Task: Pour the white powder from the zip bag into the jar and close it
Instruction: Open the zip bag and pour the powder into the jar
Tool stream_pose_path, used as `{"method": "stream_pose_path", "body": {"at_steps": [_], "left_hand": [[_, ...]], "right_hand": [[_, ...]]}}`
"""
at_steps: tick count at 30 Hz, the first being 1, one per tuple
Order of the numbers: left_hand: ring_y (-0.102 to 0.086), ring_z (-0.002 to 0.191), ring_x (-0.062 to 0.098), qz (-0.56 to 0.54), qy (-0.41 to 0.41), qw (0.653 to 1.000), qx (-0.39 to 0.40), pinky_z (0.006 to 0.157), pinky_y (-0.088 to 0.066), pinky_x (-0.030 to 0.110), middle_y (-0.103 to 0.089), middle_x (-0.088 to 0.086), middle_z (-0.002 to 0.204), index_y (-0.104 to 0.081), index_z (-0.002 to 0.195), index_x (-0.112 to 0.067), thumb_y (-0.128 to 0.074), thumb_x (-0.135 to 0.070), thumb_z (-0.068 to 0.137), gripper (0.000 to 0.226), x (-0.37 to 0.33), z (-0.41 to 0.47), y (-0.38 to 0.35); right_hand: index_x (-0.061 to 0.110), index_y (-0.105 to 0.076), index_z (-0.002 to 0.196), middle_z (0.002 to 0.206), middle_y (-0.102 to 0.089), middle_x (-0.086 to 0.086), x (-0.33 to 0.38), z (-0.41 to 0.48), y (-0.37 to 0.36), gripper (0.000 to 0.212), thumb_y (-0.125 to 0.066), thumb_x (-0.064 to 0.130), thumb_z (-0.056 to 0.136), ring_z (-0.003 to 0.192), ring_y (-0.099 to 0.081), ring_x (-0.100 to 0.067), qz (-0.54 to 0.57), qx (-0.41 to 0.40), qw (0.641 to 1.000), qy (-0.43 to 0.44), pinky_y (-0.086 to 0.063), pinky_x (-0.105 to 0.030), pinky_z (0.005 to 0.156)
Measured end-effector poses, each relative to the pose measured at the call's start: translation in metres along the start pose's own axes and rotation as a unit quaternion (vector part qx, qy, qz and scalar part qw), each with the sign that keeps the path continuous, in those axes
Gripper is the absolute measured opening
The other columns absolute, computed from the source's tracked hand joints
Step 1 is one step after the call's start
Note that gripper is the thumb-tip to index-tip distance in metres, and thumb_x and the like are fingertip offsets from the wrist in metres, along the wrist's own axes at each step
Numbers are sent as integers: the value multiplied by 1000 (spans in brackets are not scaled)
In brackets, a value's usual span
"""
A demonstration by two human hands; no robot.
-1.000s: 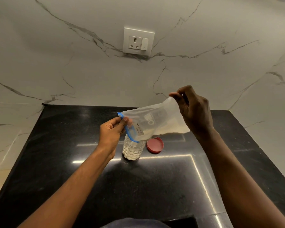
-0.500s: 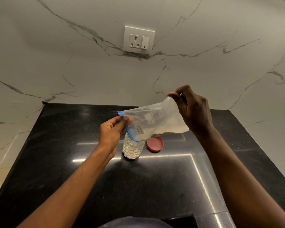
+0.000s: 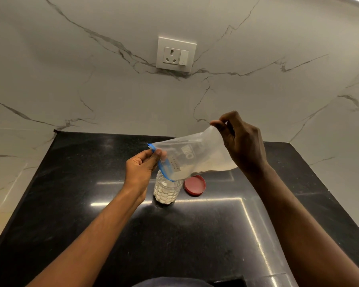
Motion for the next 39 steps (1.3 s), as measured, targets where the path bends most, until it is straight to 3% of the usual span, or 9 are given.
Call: {"method": "stream_pose_path", "body": {"at_steps": [2, 9, 12, 16, 20, 23, 31, 39], "left_hand": [[-79, 105, 17, -7, 7, 1000, -9, 81, -62, 23, -84, 6, 106, -82, 106, -20, -78, -28, 87, 21, 1, 0, 1], [-79, 99, 10, 4, 10, 1000, -16, 72, -61, 17, -84, 0, 103, -81, 105, -22, -78, -29, 88, 18, 3, -1, 2], [-79, 101, 12, 6, 15, 1000, -22, 78, -63, 23, -84, 0, 105, -81, 108, -20, -77, -24, 93, 16, 7, -1, 2], [-79, 104, 15, 12, 27, 999, -27, 87, -62, 34, -84, 0, 107, -80, 110, -19, -78, -25, 92, 20, 9, -2, 1], [-80, 98, 9, -6, 23, 999, -26, 70, -62, 20, -84, 0, 104, -81, 105, -21, -80, -36, 79, 30, 6, -5, -1], [-80, 95, 7, -7, 23, 999, -24, 67, -62, 18, -84, -2, 102, -80, 105, -22, -79, -33, 82, 26, 7, -6, -1], [-79, 99, 9, 5, 23, 999, -32, 69, -63, 20, -84, -2, 105, -80, 108, -20, -79, -32, 85, 26, 9, -5, 1], [-79, 103, 13, 9, 27, 999, -36, 82, -63, 30, -84, 2, 108, -80, 110, -19, -79, -35, 82, 33, 8, -6, 1]], "right_hand": [[0, -63, 94, 68, -46, 13, 2, -1, -2, 29, -68, 28, 98, 48, -43, -7, 1, -4, 1000, -1, -33, -11, 50], [-2, -64, 97, 74, -55, 11, 3, -4, -3, 31, -65, 29, 99, 50, -51, -9, 7, -3, 1000, 16, -47, -24, 45], [-3, -64, 97, 68, -63, -1, 1, -3, -2, 31, -65, 28, 99, 47, -56, -15, -1, 5, 1000, 24, -51, -31, 42], [-2, -64, 95, 63, -59, -2, 3, 0, -1, 34, -63, 31, 100, 45, -54, -18, -5, 11, 1000, 27, -50, -35, 39], [-4, -64, 93, 61, -59, -4, 1, 4, -1, 33, -66, 29, 99, 44, -54, -20, -1, 12, 1000, 22, -49, -39, 40], [-4, -65, 93, 61, -59, -5, 0, 5, 0, 32, -67, 27, 99, 44, -54, -21, -2, 13, 1000, 23, -49, -39, 40], [-3, -65, 94, 61, -60, -5, -1, 11, -3, 33, -66, 30, 99, 45, -55, -19, 9, 13, 999, 32, -50, -38, 40], [-1, -65, 94, 61, -60, -3, 0, 14, -5, 33, -65, 31, 100, 45, -53, -17, 11, 15, 999, 36, -49, -37, 40]]}}
Point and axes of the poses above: each hand's wrist, its own z-axis towards the middle knuckle, its own y-axis out of the back of the hand, x = y × z, the point moved 2 cm from there along z, towards the middle knuckle
